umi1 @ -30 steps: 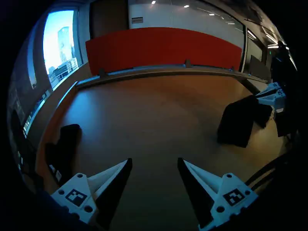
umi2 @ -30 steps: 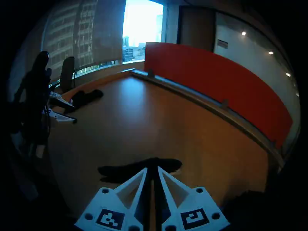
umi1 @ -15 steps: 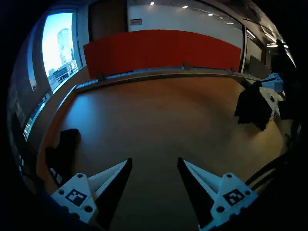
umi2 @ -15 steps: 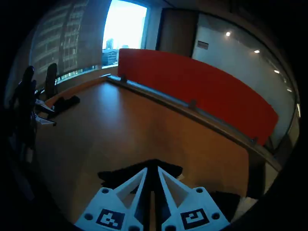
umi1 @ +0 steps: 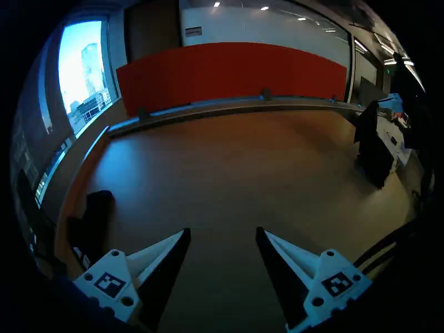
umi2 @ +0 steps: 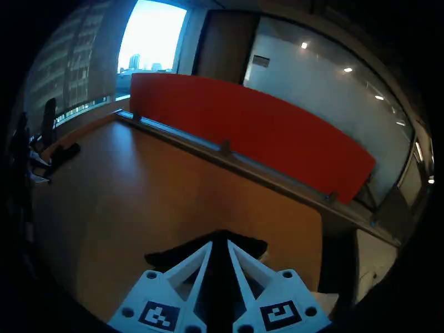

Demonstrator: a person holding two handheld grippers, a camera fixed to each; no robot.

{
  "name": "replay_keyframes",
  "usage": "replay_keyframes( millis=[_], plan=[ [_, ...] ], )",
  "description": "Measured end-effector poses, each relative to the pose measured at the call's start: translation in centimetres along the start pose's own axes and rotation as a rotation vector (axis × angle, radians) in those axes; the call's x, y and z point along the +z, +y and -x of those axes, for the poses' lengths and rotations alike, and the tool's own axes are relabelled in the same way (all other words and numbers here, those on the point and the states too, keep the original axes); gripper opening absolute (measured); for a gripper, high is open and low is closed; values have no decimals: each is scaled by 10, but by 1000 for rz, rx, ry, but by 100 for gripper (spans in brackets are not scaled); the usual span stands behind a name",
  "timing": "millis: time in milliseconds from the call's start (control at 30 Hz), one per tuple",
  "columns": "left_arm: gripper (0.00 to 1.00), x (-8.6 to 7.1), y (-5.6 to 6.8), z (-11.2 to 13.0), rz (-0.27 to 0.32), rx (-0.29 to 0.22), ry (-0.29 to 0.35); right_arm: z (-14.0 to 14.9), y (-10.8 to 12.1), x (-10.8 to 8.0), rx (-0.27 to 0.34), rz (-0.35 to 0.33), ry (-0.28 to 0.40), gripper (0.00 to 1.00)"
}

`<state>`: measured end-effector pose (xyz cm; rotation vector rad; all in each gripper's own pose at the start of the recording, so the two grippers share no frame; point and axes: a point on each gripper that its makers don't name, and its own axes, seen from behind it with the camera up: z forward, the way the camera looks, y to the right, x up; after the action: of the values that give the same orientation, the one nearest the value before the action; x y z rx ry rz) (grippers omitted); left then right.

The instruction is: Fold towel

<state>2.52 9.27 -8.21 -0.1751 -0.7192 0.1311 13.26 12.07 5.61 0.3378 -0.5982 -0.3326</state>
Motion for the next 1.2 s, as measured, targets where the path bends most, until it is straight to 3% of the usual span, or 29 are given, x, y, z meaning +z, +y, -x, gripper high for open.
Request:
replay_keyframes(
  millis=[200, 600, 900, 1200],
  plan=[
    [86, 2, 4, -5, -3, 8, -2, -1, 34, 0, 19, 30, -1, 5],
    [87, 10, 17, -17, 2, 30, -3, 14, 71, -12, 68, 66, -5, 5],
    [87, 13, 24, -22, 12, 40, -3, 52, 81, -37, 113, 106, -41, 5],
    [87, 14, 26, -24, 19, 51, -6, 110, 72, -64, 197, 143, -84, 5]
  ],
)
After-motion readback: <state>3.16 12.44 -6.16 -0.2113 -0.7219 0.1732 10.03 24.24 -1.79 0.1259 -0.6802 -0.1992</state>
